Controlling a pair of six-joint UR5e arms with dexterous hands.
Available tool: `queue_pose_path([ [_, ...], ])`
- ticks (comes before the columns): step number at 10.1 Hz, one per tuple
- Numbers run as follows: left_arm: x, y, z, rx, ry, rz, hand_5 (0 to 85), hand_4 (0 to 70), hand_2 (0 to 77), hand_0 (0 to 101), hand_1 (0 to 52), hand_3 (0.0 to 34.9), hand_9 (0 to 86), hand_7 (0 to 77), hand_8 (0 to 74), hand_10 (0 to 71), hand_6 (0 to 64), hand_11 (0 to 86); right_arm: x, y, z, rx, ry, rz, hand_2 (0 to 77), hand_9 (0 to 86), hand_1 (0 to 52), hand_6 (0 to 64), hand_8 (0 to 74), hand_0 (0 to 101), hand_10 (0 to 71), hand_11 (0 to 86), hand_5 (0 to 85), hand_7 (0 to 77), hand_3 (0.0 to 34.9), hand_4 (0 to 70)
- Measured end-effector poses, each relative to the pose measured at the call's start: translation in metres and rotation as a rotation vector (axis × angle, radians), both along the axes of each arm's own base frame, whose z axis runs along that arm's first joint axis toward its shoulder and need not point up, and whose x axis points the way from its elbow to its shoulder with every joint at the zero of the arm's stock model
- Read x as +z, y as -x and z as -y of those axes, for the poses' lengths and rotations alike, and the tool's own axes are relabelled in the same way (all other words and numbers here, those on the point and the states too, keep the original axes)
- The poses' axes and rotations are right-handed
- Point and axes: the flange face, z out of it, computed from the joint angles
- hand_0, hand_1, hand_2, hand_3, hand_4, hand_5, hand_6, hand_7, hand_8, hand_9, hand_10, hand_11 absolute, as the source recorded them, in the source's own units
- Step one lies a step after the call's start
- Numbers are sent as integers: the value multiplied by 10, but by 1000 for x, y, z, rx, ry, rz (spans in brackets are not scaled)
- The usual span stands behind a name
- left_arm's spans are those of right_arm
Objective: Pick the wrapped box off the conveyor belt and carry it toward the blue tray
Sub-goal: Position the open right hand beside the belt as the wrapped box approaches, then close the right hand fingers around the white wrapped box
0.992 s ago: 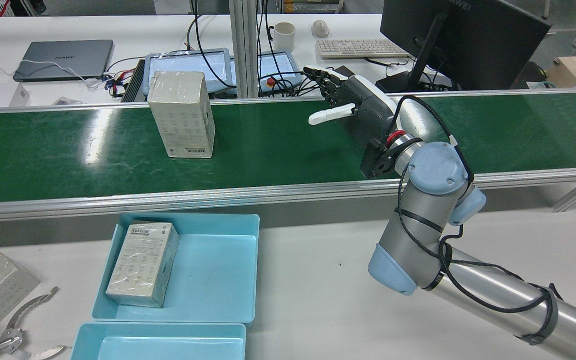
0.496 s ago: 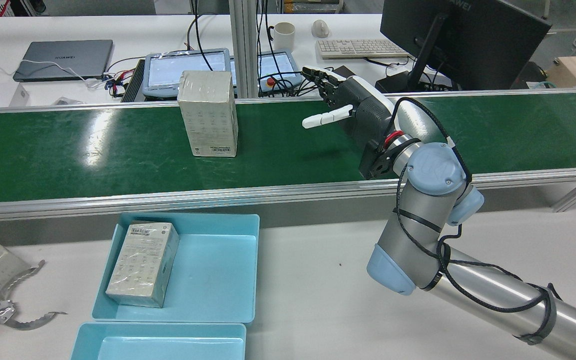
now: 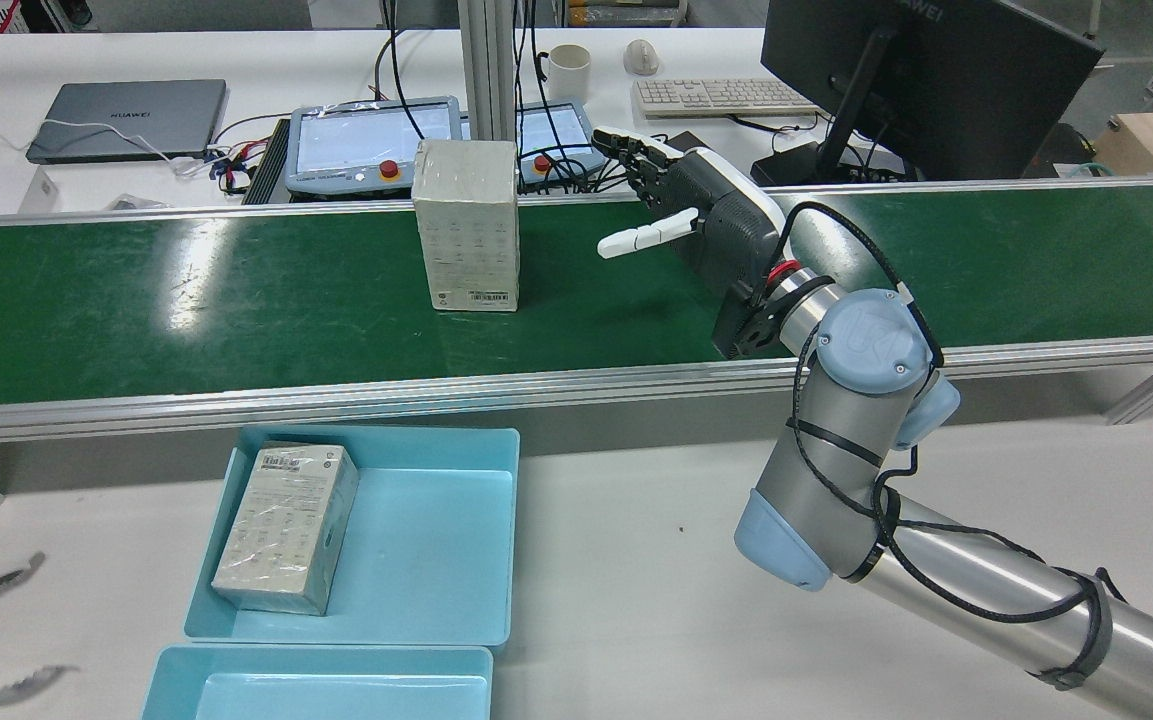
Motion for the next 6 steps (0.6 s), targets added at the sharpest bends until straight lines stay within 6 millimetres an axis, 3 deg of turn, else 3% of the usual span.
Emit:
queue_pose_path([
  [6, 0, 0, 0, 0, 0, 0, 11, 0, 11, 0, 0, 0, 5, 5, 5, 0, 5, 5, 9, 6, 2, -3, 12, -16, 93, 11, 169, 27, 5, 498, 0, 5, 136, 44, 0, 87],
])
